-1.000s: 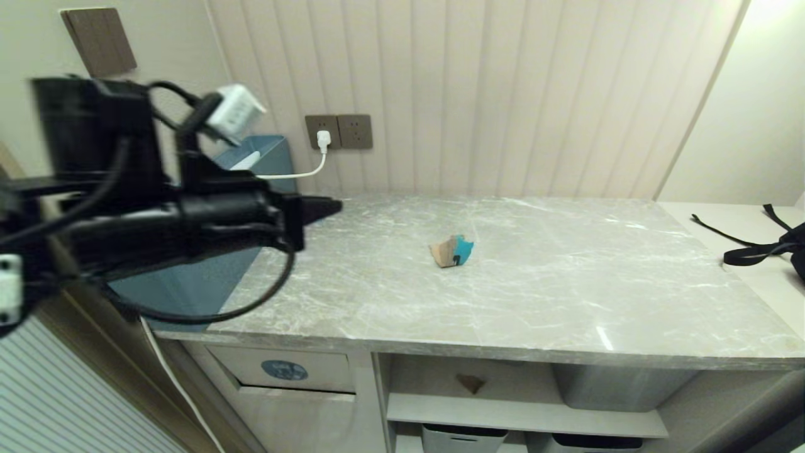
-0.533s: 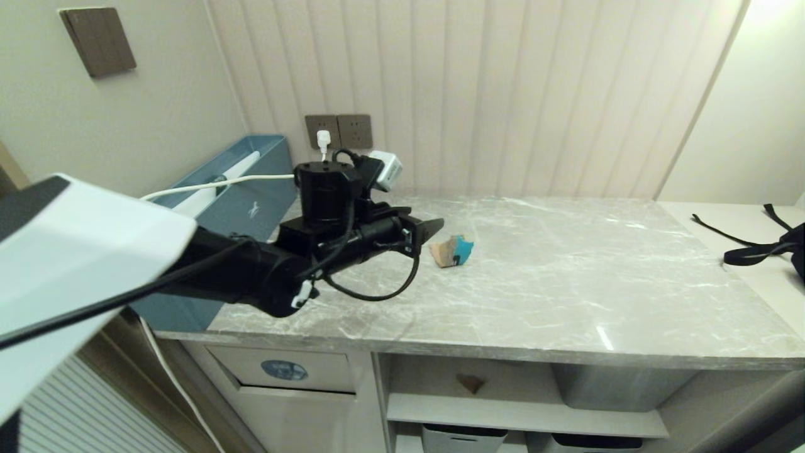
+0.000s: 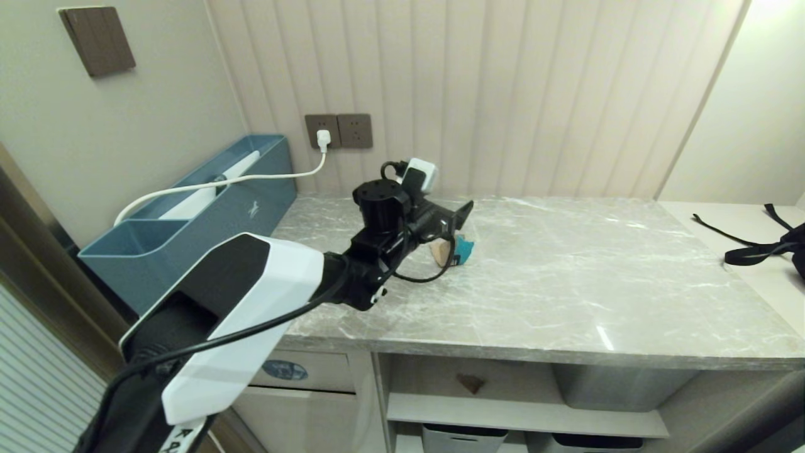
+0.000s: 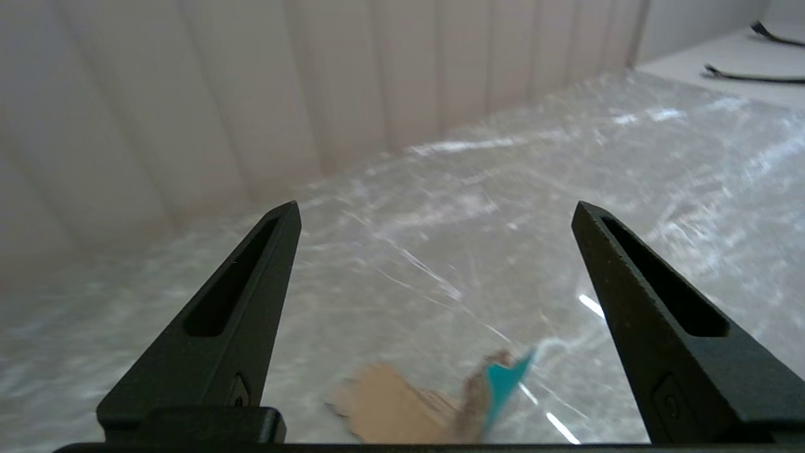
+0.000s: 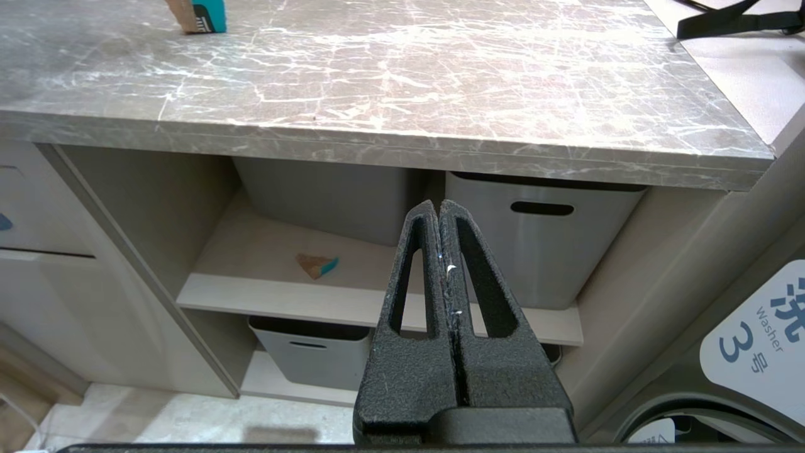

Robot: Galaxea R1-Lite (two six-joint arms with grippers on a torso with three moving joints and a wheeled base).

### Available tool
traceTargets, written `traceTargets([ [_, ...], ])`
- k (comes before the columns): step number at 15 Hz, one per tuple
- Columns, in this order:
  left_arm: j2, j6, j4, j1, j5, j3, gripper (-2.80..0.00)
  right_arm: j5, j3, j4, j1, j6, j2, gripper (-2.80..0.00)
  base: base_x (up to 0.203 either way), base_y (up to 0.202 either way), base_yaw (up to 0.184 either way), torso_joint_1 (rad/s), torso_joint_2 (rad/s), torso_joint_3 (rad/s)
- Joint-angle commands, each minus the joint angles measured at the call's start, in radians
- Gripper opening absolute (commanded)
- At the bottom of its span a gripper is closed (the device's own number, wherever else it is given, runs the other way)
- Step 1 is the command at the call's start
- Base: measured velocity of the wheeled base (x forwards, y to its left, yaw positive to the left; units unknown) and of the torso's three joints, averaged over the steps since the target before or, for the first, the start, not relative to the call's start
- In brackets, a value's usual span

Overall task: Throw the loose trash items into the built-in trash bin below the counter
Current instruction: Pick up the garbage

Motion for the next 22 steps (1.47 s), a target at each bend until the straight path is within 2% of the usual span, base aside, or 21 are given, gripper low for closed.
traceTargets([
  [1, 0.07, 0.0, 0.01, -0.018, 0.002, -0.026, 0.0, 0.0, 0.0, 0.0, 0.0, 0.0, -0.002, -2.8, 0.0, 0.0, 0.0, 0.0, 0.0, 0.0],
  [6, 0.08, -0.001, 0.144, -0.033, 0.016, -0.015, 0.0, 0.0, 0.0, 0.0, 0.0, 0.0, -0.002, -2.8, 0.0, 0.0, 0.0, 0.0, 0.0, 0.0],
  [8, 0.081, -0.018, 0.233, -0.035, 0.049, -0.038, 0.0, 0.0, 0.0, 0.0, 0.0, 0.0, -0.002, -2.8, 0.0, 0.0, 0.0, 0.0, 0.0, 0.0],
  [14, 0.106, -0.039, 0.237, -0.034, 0.07, -0.046, 0.0, 0.0, 0.0, 0.0, 0.0, 0.0, -0.002, -2.8, 0.0, 0.0, 0.0, 0.0, 0.0, 0.0],
  [15, 0.115, -0.039, 0.234, -0.034, 0.07, -0.047, -2.8, 0.0, 0.0, 0.0, 0.0, 0.0, -0.002, -2.8, 0.0, 0.0, 0.0, 0.0, 0.0, 0.0],
  [17, 0.118, -0.041, 0.232, -0.035, 0.064, -0.049, -2.8, 0.0, 0.0, 0.0, 0.0, 0.0, -0.002, -2.8, 0.0, 0.0, 0.0, 0.0, 0.0, 0.0],
  [19, 0.117, -0.079, 0.231, -0.036, 0.063, -0.049, -2.8, 0.0, 0.0, 0.0, 0.0, 0.0, -0.002, -2.8, 0.0, 0.0, 0.0, 0.0, 0.0, 0.0],
  [22, 0.113, -0.081, 0.215, -0.044, 0.063, -0.049, -2.8, 0.001, 0.0, 0.0, 0.0, 0.0, -0.002, -2.8, 0.0, 0.0, 0.0, 0.0, 0.0, 0.0],
])
